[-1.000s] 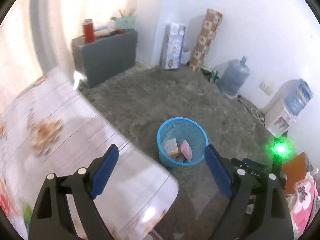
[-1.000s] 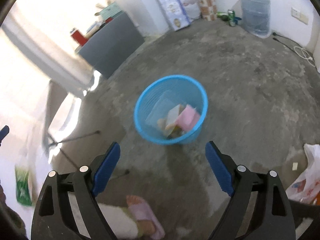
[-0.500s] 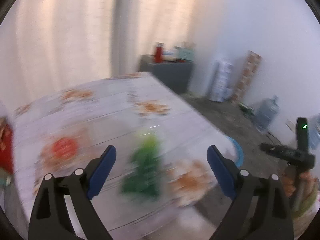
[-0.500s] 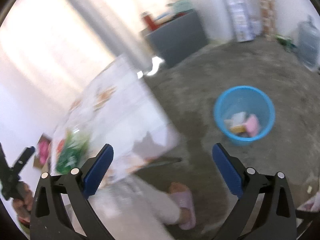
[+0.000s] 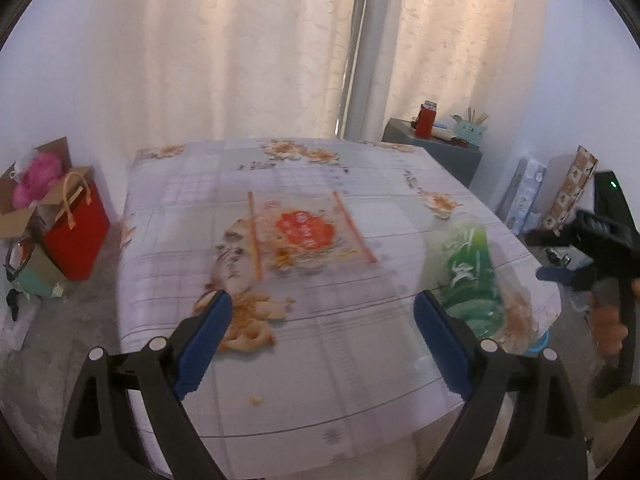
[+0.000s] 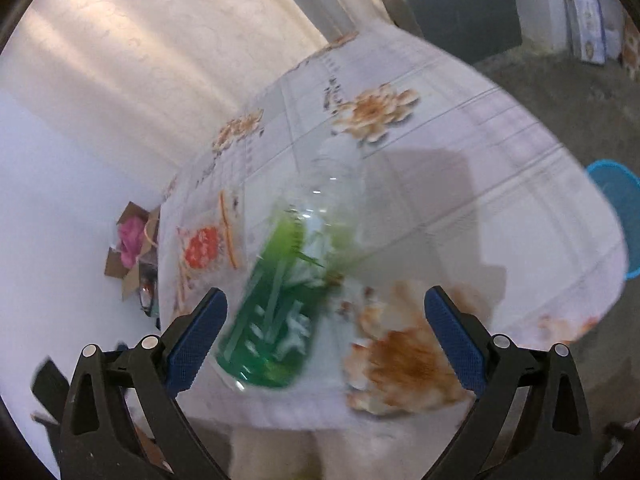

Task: Collect trash
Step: 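Move both tools back over the table toward the green bottle and snack bag, then grasp the green 'scream' bottle with the right tool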

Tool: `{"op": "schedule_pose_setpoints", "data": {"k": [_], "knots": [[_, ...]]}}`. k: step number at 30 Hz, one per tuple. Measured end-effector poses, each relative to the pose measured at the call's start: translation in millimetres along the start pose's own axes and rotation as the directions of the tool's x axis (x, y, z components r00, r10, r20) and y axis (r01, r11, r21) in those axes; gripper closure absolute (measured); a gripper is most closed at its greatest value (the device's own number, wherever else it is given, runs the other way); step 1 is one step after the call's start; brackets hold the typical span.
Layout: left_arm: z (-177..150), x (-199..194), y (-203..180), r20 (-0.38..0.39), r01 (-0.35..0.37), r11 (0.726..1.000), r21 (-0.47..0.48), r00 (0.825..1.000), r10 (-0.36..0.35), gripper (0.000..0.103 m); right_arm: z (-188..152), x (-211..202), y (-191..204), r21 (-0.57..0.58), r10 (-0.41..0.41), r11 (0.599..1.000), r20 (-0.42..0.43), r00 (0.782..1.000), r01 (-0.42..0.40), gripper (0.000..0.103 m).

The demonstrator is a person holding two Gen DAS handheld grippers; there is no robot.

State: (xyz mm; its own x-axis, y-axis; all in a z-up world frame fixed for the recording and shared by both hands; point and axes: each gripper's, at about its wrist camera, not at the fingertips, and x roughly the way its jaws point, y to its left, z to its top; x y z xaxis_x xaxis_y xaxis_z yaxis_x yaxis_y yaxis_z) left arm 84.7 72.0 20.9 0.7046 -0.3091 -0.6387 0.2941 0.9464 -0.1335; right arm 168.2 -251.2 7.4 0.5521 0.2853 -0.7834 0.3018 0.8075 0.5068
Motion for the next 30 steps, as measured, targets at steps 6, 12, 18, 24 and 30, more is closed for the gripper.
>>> {"op": "schedule_pose_setpoints", "data": {"k": [6, 12, 18, 24, 30], "knots": [[-9, 1, 30, -0.013, 0.018, 0.999, -0.046, 1.000, -0.018, 0.013, 4, 33, 26, 0.035, -0.032, 0.999, -0.042, 0.999, 0.033, 0.008], [1, 12, 44, 0.005, 0.044, 0.998, -0.054, 0.999, -0.043, 0.013, 0, 49, 43, -0.039, -0.119, 0.992, -0.027, 0.993, 0.118, 0.008], [60, 50, 51, 0.047, 0.018, 0.999, -0.038, 0.999, -0.016, 0.013, -3, 53, 44, -0.078, -0.148, 0.986, -0.005, 0.989, 0.147, 0.010], [121, 137, 39, -0.031, -0.047, 0.997, 0.060, 0.998, 0.049, 0.034, -2, 58, 41, -0.089, -0.142, 0.986, -0.011, 0.990, 0.140, 0.014], [133, 238, 43, -0.231, -0.150, 0.977, 0.155, 0.956, 0.183, 0.079, -5, 57, 40, -0.126, -0.140, 0.983, -0.020, 0.990, 0.136, 0.017]]}}
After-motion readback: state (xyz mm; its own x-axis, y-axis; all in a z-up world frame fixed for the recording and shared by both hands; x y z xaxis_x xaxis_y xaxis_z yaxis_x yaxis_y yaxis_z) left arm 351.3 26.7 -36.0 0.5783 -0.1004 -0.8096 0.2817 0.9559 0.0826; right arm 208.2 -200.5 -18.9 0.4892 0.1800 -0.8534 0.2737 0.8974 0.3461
